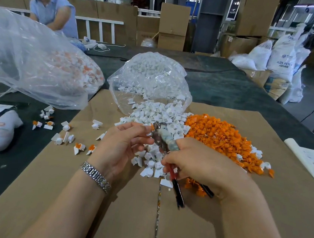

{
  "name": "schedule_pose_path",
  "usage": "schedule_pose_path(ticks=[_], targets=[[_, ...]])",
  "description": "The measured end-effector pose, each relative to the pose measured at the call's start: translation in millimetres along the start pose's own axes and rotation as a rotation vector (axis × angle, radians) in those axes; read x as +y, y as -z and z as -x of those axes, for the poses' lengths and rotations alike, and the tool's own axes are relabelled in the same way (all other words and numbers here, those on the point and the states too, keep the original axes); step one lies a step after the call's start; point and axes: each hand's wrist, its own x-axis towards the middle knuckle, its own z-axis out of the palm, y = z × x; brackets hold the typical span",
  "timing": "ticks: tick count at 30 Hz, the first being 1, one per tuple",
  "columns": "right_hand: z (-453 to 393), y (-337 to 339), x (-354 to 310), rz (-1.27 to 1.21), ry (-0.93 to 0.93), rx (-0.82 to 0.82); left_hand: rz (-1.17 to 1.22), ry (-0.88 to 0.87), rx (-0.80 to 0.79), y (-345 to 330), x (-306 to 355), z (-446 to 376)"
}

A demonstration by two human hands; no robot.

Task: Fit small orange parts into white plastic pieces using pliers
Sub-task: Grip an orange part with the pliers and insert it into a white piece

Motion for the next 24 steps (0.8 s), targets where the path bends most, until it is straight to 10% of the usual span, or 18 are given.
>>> schedule_pose_path(ticks=[24], targets=[[-10, -41, 10, 0.229, 0.122, 0.277, -0.083, 0.007, 0.074, 3, -6, -2]])
